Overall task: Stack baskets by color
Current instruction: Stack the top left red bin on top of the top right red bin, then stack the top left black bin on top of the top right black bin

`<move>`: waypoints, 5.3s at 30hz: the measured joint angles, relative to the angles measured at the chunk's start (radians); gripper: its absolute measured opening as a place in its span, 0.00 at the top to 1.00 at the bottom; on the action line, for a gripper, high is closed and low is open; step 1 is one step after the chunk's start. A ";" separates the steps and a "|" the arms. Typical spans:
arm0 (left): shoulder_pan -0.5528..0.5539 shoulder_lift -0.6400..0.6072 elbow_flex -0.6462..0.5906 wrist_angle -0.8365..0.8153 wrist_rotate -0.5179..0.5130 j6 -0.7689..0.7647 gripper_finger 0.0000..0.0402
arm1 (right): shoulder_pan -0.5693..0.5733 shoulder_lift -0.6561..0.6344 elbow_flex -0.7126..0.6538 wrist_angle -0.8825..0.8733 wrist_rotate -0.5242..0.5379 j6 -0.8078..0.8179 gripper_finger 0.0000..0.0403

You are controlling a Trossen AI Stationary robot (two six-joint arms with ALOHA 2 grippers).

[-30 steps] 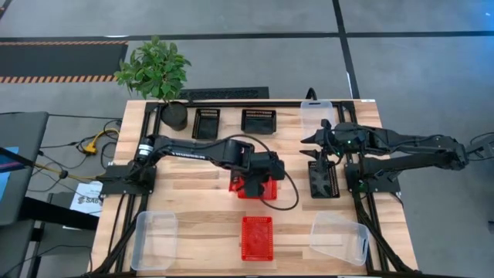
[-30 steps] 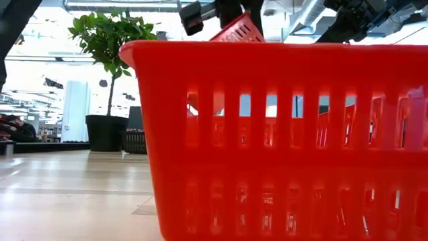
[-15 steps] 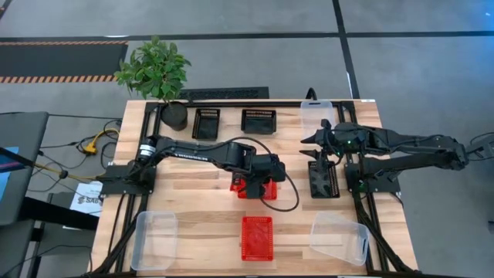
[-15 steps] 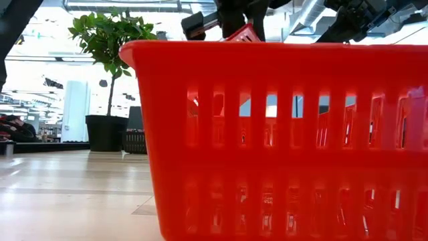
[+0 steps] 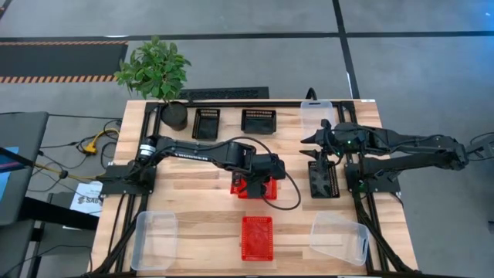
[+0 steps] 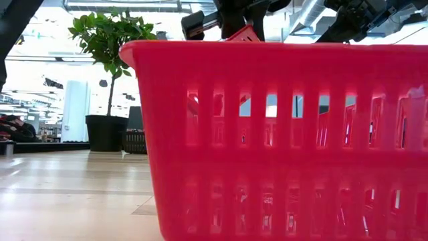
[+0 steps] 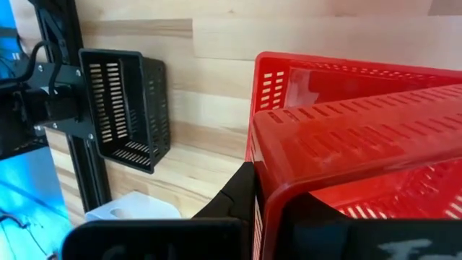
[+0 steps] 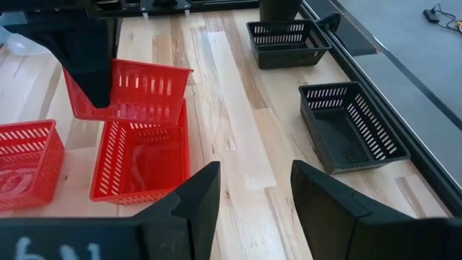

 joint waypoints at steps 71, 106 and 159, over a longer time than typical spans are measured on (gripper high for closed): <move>0.124 -0.828 -0.553 -0.006 -0.123 -1.267 0.65 | 0.225 0.289 0.001 0.103 -0.134 0.166 0.53; 0.575 -0.507 -1.108 0.473 -0.027 -0.930 0.65 | 0.218 0.288 0.001 -0.058 -0.132 0.122 0.53; 0.356 -0.445 -0.696 0.377 -0.317 0.293 1.00 | 0.171 0.288 0.013 -0.018 -0.121 0.123 0.53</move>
